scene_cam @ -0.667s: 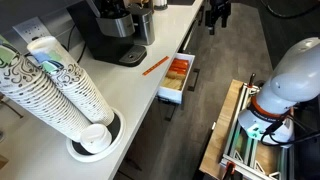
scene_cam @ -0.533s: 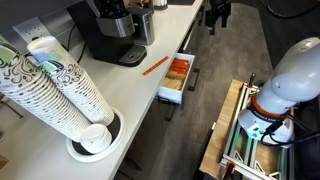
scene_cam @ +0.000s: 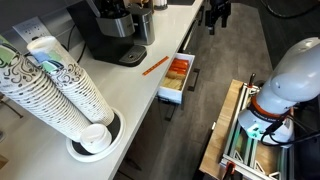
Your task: Put the orange object in the open drawer to the right
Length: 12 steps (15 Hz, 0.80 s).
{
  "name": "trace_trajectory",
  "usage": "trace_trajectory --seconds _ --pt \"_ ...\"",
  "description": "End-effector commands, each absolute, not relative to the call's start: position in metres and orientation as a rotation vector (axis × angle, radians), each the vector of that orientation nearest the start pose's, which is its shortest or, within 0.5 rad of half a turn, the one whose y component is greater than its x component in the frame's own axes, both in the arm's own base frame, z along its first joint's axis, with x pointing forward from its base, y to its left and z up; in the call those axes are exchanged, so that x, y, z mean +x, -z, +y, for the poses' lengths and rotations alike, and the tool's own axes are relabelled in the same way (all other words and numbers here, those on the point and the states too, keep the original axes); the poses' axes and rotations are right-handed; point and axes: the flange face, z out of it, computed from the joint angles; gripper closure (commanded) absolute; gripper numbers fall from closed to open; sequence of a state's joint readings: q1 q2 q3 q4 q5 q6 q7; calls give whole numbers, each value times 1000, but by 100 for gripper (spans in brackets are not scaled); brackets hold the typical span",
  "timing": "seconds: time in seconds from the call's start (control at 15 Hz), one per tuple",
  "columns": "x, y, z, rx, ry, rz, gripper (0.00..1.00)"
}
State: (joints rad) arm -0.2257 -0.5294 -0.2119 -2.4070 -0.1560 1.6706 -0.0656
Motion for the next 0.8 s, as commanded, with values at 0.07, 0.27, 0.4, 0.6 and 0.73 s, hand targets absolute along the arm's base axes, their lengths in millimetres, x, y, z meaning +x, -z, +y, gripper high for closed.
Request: trace_trajectory --seconds 0.07,0.27,0.4,0.6,0.73 --pt "326 -483 -175 -3083 -344 466 0" --pt "326 -483 -175 -3083 -344 466 0" --pt "341 -471 -150 -3108 -357 194 0" --pt "363 -451 -97 -3082 -340 -56 0" --pt "376 -439 -61 -3058 -303 -221 0"
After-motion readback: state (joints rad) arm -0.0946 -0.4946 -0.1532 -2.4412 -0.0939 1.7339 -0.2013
